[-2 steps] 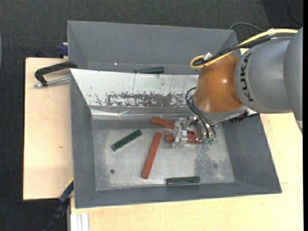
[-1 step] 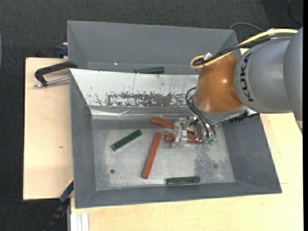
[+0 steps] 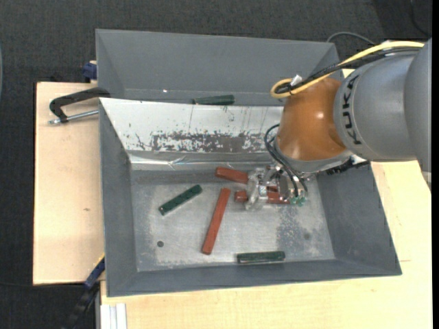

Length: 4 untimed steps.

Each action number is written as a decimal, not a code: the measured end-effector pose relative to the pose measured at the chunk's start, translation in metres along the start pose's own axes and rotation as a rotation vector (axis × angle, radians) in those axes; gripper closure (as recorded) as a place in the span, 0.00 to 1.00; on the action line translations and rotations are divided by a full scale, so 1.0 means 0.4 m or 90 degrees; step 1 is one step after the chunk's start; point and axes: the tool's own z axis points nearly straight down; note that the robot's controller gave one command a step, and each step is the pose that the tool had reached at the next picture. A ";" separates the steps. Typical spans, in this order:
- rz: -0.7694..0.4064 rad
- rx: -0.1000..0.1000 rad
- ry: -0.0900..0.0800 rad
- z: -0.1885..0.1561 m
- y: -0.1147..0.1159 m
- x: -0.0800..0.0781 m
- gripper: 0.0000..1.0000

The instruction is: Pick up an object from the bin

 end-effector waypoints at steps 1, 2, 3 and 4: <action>0.000 0.000 0.000 0.000 0.000 0.000 0.00; 0.000 0.000 0.000 0.000 0.000 0.000 0.00; 0.034 0.001 -0.001 0.023 -0.210 -0.082 1.00; 0.034 0.001 -0.001 0.023 -0.210 -0.082 1.00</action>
Offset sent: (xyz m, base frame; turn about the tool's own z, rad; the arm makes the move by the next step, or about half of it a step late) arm 0.0000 0.0000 0.0000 0.0000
